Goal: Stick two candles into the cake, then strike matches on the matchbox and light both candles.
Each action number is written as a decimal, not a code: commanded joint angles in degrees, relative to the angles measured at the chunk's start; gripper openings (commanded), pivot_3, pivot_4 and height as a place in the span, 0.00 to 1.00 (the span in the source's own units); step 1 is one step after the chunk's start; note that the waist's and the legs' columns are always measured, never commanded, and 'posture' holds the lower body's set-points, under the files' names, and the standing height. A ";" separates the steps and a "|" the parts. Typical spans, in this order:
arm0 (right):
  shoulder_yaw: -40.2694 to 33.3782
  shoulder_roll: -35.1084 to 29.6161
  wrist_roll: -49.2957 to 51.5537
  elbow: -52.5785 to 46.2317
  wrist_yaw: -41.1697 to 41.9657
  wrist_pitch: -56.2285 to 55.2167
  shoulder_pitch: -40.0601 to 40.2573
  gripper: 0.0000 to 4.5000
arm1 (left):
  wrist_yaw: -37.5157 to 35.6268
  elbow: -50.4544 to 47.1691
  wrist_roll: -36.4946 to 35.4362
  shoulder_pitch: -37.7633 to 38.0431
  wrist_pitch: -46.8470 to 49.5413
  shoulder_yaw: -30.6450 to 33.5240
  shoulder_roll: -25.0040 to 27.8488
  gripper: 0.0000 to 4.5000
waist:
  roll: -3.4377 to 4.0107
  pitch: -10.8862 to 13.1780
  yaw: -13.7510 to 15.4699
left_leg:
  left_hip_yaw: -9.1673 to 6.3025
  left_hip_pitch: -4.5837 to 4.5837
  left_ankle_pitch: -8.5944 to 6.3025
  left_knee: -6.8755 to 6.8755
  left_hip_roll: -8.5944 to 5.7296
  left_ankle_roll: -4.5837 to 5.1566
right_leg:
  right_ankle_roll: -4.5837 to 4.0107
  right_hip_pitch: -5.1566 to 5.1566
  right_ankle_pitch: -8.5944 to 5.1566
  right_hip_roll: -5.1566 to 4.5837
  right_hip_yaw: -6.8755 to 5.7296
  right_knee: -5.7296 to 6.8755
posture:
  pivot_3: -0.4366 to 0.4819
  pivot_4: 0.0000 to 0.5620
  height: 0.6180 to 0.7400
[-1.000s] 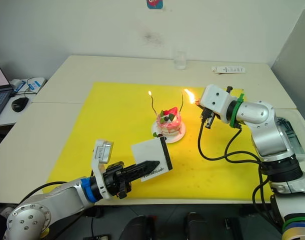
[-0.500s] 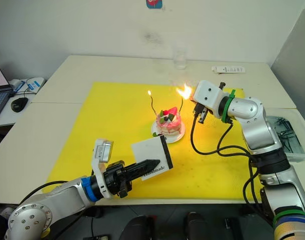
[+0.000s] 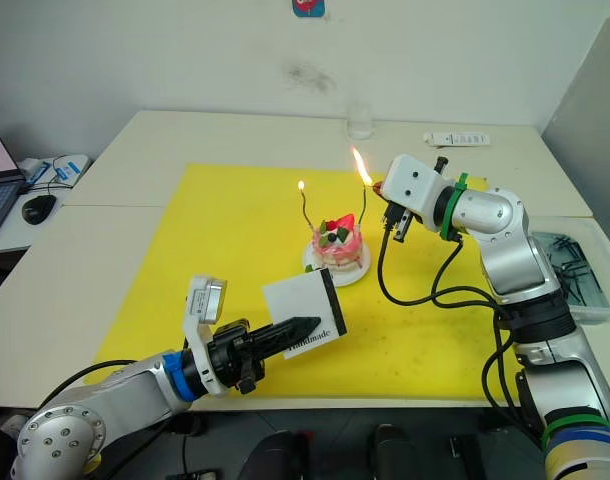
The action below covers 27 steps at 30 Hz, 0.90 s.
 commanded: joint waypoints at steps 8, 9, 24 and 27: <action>-0.62 -0.43 -0.15 -1.68 0.35 -0.83 -1.39 0.00 | -1.15 -0.39 0.62 -0.84 -0.72 -0.49 0.22 0.00 | 0.00 0.00 0.00 | 0.00 0.00 0.00 -0.01 0.01 0.00 | 0.00 0.00 0.00 0.00 -0.01 0.00 | 0.48 0.27 1.00; -0.67 -0.52 -0.13 -1.79 0.43 -0.80 -1.31 0.00 | -1.13 -0.45 0.65 -0.85 -0.71 -0.53 0.17 0.00 | 0.00 0.00 0.00 | 0.00 0.00 0.00 -0.01 0.01 0.00 | -0.01 0.00 0.00 0.00 -0.01 0.00 | 0.48 0.27 1.00; -0.90 -1.33 -0.07 -2.55 0.60 -0.52 0.01 0.00 | -1.31 -0.10 1.09 -0.95 -0.83 -0.49 -0.13 0.00 | 0.00 0.00 0.00 | 0.00 0.00 0.00 -0.01 0.01 0.00 | -0.01 -0.01 -0.01 -0.01 0.00 0.00 | 0.48 0.27 1.00; -0.93 -1.48 -0.07 -2.69 0.63 -0.56 0.27 0.00 | -1.39 -0.10 1.05 -1.02 -0.78 -0.47 -0.04 0.00 | 0.00 0.00 0.00 | 0.00 0.00 0.00 -0.01 0.01 0.00 | -0.01 -0.01 -0.01 -0.01 0.00 0.00 | 0.48 0.27 1.00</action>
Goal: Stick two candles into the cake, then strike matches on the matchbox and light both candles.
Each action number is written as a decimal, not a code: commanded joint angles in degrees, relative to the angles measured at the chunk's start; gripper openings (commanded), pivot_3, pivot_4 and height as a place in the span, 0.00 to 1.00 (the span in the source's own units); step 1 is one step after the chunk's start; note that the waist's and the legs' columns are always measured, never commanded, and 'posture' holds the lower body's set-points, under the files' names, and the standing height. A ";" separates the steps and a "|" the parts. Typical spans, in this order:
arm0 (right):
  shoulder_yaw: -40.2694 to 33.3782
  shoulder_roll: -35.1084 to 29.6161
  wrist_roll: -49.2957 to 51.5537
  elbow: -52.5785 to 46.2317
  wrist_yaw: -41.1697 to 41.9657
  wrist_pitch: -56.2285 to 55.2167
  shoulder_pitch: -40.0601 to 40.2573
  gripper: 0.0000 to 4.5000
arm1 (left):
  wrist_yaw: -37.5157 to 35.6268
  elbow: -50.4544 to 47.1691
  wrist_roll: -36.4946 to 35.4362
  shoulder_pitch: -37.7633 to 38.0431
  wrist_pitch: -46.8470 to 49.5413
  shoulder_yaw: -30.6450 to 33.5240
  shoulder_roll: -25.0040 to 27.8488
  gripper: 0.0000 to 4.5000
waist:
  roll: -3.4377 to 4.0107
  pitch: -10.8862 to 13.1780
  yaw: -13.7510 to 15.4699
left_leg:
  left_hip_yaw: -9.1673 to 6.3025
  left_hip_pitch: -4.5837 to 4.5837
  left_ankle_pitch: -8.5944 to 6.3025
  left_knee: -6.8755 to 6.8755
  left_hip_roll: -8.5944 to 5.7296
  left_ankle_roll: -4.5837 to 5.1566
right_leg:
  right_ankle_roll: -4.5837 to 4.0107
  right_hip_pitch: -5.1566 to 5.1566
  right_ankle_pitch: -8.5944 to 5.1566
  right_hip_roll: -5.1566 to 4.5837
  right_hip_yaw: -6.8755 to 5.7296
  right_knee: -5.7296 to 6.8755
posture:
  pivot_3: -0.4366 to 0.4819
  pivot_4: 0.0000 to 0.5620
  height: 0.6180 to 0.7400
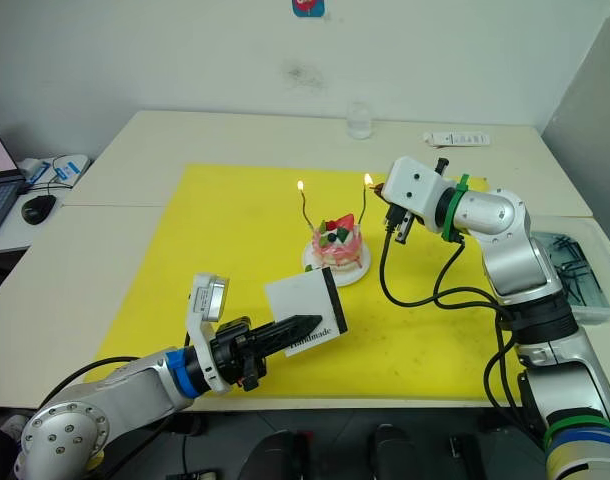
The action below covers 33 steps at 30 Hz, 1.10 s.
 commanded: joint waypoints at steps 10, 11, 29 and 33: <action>-1.44 -1.84 0.15 -3.22 -0.15 0.25 1.18 0.00 | -1.34 -0.70 -0.16 -0.47 -0.67 -0.23 -0.03 0.00 | 0.00 0.00 0.01 | 0.01 0.00 0.00 0.00 0.00 0.00 | 0.00 0.00 0.00 0.00 0.00 -0.01 | 0.48 0.27 1.00; -1.47 -1.89 0.17 -3.40 -0.17 0.36 1.30 0.00 | -1.33 -0.75 -0.18 -0.45 -0.68 -0.22 -0.02 0.00 | 0.00 0.00 0.01 | 0.01 -0.01 0.00 0.00 0.00 0.00 | 0.01 -0.01 0.00 0.00 0.01 0.00 | 0.48 0.27 1.00; -8.69 -11.18 2.12 -9.79 0.80 4.77 10.93 0.00 | -7.96 -4.05 8.61 -0.92 -0.59 -2.43 3.13 0.00 | 0.00 0.00 0.11 | 0.03 -0.03 0.00 -0.01 -0.01 0.00 | -0.05 -0.03 -0.03 -0.01 0.01 -0.04 | 0.48 0.27 1.00; -14.17 -15.19 3.18 -11.21 0.13 8.39 16.16 0.00 | -9.72 -4.36 11.89 -2.33 -1.48 -4.11 1.93 0.00 | 0.00 0.00 0.32 | 0.05 -0.03 0.00 -0.01 -0.02 0.00 | -0.17 -0.02 -0.11 -0.03 0.02 -0.06 | 0.48 0.27 1.00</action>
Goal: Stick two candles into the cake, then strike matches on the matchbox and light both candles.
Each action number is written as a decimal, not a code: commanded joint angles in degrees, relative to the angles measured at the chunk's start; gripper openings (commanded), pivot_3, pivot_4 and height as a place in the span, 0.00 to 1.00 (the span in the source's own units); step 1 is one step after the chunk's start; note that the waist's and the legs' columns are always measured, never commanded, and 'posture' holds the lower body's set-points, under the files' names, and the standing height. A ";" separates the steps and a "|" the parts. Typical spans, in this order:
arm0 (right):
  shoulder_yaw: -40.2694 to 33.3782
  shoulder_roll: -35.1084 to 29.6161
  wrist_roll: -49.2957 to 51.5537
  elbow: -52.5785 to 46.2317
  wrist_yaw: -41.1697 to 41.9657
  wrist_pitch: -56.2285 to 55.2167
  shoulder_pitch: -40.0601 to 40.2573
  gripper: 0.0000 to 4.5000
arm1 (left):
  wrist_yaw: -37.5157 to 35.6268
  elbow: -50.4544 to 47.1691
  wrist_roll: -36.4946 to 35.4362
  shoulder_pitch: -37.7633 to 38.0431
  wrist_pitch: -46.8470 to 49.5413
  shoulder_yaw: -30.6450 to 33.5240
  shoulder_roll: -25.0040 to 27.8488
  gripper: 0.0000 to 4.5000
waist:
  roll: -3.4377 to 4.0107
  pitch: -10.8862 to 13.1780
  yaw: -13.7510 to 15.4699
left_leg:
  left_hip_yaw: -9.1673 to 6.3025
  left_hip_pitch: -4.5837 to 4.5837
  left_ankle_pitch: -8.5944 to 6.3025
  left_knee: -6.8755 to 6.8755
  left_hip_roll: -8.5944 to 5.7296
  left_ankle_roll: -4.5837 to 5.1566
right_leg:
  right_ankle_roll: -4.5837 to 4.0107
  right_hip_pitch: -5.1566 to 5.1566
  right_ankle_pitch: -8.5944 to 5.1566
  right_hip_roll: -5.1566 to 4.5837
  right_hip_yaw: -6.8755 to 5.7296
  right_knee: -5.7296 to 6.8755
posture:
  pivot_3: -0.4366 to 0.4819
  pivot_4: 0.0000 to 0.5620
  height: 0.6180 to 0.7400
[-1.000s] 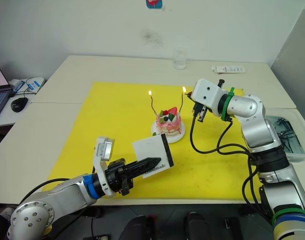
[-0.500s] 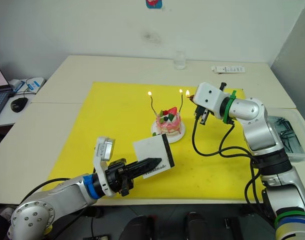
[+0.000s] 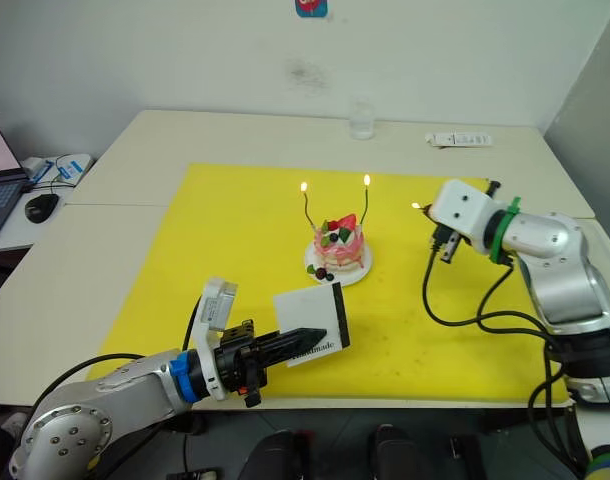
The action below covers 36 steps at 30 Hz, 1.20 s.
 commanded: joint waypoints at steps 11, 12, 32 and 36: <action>-21.83 -6.54 4.03 3.40 -6.91 18.60 10.50 0.00 | -5.86 -1.75 10.48 -5.28 -2.62 -6.25 -4.83 0.00 | 0.02 -0.01 0.22 | 0.12 0.02 0.00 0.02 -0.02 0.01 | 0.14 0.00 0.08 0.01 0.06 -0.03 | 0.48 0.27 1.00; -22.49 -6.77 3.94 5.07 -7.59 18.69 10.77 0.00 | -6.10 -1.44 10.77 -5.53 -2.57 -6.30 -5.01 0.00 | 0.03 -0.02 0.15 | 0.13 0.02 0.00 0.02 -0.01 0.01 | 0.14 -0.01 0.08 0.02 0.06 -0.03 | 0.48 0.27 1.00; -20.83 -8.05 4.99 26.65 -11.70 6.69 9.59 0.73 | -6.73 -2.14 12.70 -4.03 -2.04 -5.19 -5.36 0.00 | 0.09 -0.05 -0.34 | 0.16 0.04 0.00 0.03 -0.05 0.03 | 0.34 0.00 0.18 0.06 0.05 -0.01 | 0.48 0.27 1.00; -21.20 -8.37 5.29 27.63 -12.31 5.52 8.16 0.99 | -6.87 -2.11 12.20 -3.57 -1.81 -4.78 -5.03 0.00 | 0.10 -0.05 -0.34 | 0.16 0.04 0.00 0.04 -0.06 0.03 | 0.33 0.01 0.18 0.06 0.04 -0.02 | 0.48 0.27 1.00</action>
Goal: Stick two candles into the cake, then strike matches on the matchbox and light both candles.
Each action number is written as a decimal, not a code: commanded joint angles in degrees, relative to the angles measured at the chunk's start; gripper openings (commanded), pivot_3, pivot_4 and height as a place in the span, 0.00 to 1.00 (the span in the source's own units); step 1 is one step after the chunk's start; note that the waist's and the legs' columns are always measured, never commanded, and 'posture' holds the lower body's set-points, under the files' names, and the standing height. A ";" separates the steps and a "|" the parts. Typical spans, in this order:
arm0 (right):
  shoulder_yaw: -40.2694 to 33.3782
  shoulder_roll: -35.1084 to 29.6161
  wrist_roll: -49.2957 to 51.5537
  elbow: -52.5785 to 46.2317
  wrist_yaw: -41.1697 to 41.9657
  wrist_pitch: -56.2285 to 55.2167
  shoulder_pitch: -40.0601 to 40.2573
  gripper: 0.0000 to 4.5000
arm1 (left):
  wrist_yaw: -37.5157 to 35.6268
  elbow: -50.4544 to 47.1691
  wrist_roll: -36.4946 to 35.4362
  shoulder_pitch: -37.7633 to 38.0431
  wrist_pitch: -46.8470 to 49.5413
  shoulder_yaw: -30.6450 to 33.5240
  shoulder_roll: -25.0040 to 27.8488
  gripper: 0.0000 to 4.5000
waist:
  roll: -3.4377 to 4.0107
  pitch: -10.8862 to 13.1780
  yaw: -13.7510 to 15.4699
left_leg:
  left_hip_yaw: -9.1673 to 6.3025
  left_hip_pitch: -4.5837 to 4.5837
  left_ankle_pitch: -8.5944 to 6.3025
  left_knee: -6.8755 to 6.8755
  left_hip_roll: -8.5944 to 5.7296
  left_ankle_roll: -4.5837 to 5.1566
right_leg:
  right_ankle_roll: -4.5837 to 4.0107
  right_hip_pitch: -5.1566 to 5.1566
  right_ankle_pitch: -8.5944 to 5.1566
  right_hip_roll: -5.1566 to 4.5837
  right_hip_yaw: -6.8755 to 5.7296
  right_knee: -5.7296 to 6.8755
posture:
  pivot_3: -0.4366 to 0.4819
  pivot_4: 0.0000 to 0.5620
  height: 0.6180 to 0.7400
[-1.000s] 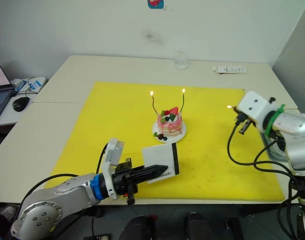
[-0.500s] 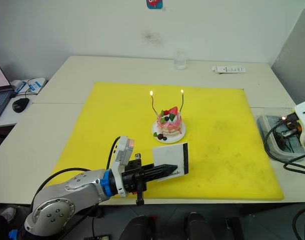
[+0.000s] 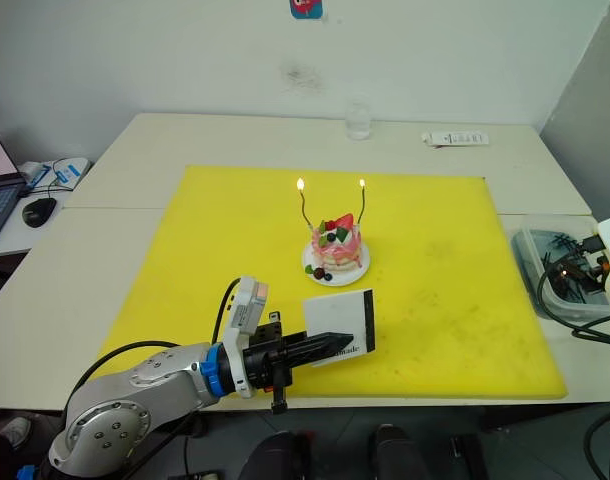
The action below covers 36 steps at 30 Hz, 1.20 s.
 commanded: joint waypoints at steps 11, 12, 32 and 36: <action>-1.05 -1.73 1.03 -1.31 -1.58 -2.81 -2.97 0.99 | -1.16 -0.74 -1.17 -0.16 1.15 2.07 1.91 0.00 | 0.01 0.00 0.01 | 0.01 0.00 0.00 -0.01 0.00 0.00 | 0.20 0.00 0.12 0.00 0.00 0.00 | 0.48 0.27 1.00; -1.18 -1.52 1.30 -1.74 -1.56 -2.31 -2.88 0.99 | -1.44 -0.71 -0.72 -0.13 1.28 1.99 2.25 0.00 | 0.01 0.00 0.00 | 0.01 0.00 0.00 -0.01 0.00 0.00 | 0.20 0.00 0.12 0.00 0.00 0.00 | 0.48 0.27 1.00; 9.55 -0.34 24.49 -39.15 29.04 0.32 4.90 0.99 | 24.55 17.53 -29.37 -8.74 12.99 2.96 -0.18 0.00 | 0.03 0.01 0.20 | -0.18 -0.01 0.00 0.01 0.07 0.00 | 0.23 0.08 0.13 -0.02 -0.05 -0.03 | 0.48 0.27 1.00; 12.30 -0.97 24.61 -43.68 31.90 -1.62 6.22 0.99 | 35.73 23.25 -35.93 -10.80 12.35 0.63 -2.53 0.00 | 0.01 0.02 0.42 | -0.23 -0.02 0.00 0.02 0.04 0.00 | 0.25 0.11 0.14 -0.05 -0.04 -0.06 | 0.48 0.27 1.00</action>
